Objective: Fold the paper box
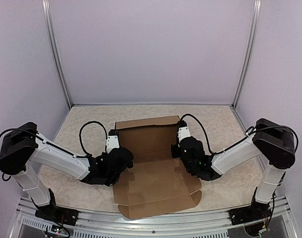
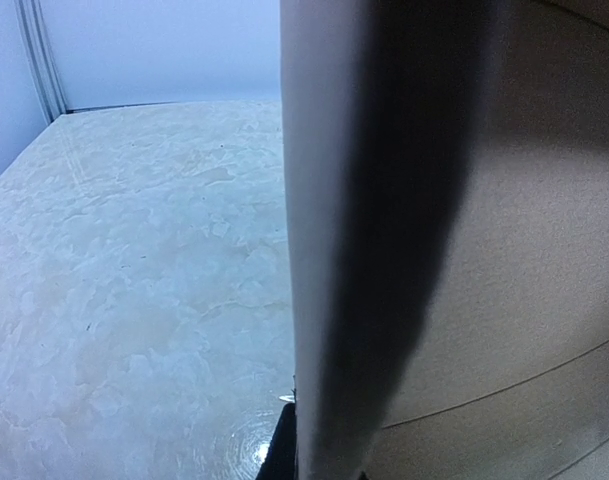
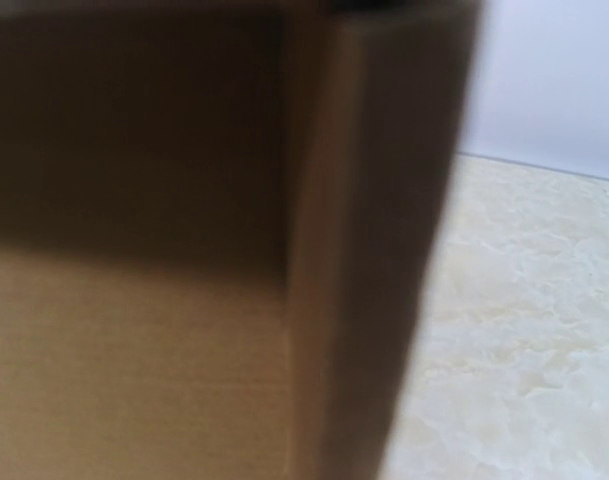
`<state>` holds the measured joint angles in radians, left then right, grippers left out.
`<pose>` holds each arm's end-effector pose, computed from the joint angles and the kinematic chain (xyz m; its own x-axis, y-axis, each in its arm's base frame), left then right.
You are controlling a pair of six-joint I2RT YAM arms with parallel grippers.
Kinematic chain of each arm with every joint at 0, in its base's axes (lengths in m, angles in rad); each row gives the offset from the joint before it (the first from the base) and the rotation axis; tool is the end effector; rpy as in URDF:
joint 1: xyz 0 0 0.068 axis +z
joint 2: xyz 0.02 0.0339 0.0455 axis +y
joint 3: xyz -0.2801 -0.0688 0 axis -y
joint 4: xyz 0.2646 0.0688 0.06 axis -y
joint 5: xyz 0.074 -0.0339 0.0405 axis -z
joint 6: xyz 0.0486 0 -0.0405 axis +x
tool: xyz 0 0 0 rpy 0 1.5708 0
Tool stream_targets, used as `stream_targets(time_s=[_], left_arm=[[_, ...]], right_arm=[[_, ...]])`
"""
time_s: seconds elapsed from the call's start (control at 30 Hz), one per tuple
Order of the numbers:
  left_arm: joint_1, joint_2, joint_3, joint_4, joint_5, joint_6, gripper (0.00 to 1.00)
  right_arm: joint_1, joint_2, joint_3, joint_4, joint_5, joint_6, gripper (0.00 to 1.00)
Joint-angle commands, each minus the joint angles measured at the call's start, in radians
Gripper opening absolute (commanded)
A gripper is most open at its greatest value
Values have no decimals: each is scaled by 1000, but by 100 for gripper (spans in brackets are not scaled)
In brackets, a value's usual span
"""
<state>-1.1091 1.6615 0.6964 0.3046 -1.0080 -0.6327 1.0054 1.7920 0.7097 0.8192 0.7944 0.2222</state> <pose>0.1812 -0.2720 0.1478 -0.3269 -0.0512 -0.9437 -0.0163 0.9987 -0.0485 0.2237 0.2879 0.1532 -0.1850 -0.0033 -0.9827 -0.1864 0.9820 0.0318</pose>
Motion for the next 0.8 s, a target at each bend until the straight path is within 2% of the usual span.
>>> stream_targets(time_s=[0.0, 0.47, 0.57, 0.67, 0.77], left_arm=[[-34, -29, 14, 4, 59, 14, 0], [-9, -3, 23, 15, 84, 10, 1], [-4, 10, 36, 11, 90, 12, 8], [-3, 16, 35, 29, 97, 20, 22], [-3, 22, 38, 37, 97, 23, 33]], right_arm=[[18, 44, 53, -50, 67, 29, 0], [19, 33, 68, -123, -22, 88, 0], [27, 43, 71, -126, -30, 98, 0], [32, 56, 81, -132, -32, 100, 0], [32, 73, 87, -131, -28, 102, 0]])
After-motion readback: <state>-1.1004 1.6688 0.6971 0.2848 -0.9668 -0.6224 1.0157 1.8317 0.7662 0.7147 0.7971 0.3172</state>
